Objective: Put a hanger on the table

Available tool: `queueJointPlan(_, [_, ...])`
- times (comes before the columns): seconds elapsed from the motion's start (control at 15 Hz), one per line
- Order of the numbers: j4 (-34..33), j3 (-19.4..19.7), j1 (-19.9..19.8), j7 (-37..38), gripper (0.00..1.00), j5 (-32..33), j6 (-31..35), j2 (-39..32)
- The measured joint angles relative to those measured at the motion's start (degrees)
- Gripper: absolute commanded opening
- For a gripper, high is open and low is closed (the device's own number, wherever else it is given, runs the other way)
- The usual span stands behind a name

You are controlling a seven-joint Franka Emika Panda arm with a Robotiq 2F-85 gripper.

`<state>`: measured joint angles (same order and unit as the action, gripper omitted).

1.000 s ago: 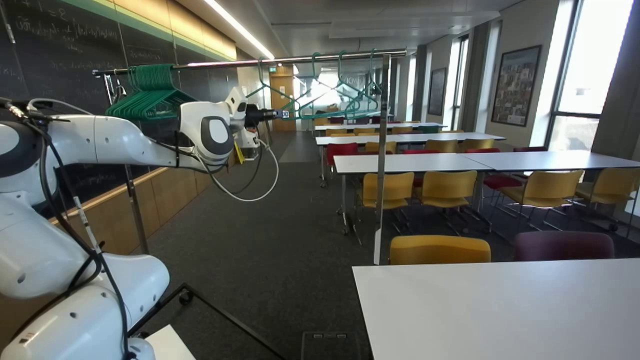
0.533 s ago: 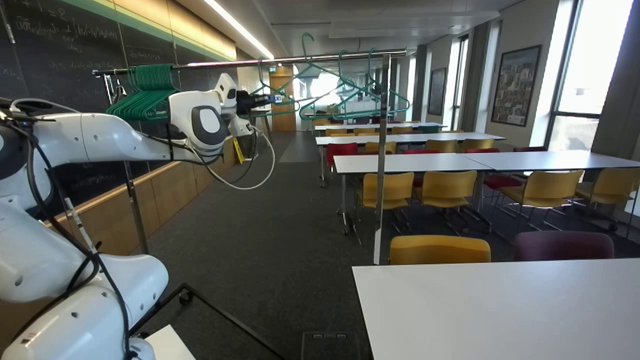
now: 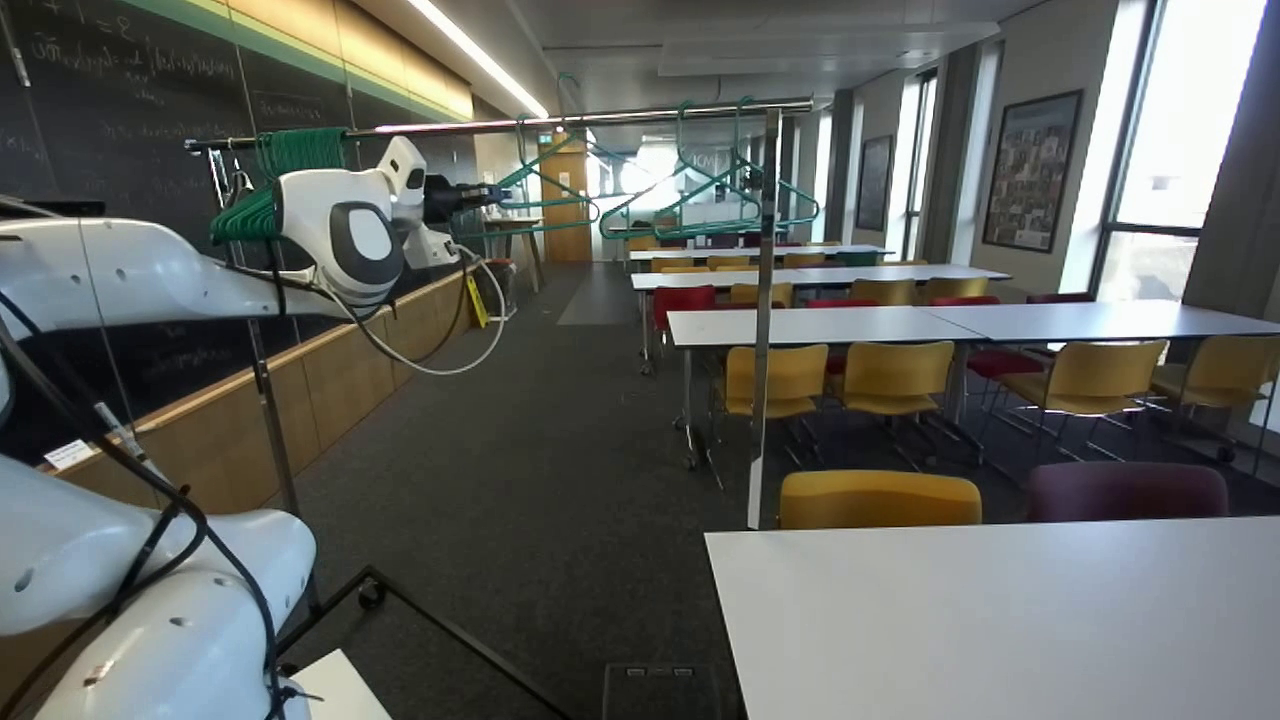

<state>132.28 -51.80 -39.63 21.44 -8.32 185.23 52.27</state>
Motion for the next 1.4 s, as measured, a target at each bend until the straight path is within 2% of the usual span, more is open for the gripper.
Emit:
queueJointPlan(0.33, [5.83,5.98,15.64,-3.87,0.02,0.78,-6.67,0.30])
queueJointPlan(0.6, [9.18,10.55,23.07,-4.48,0.02,2.49,-11.88,0.60])
queueJointPlan(0.87, [11.57,13.35,24.95,-4.48,0.02,5.86,-16.18,0.78])
queueJointPlan(1.4, [18.87,14.49,22.69,-4.49,0.02,17.91,-33.50,-1.52])
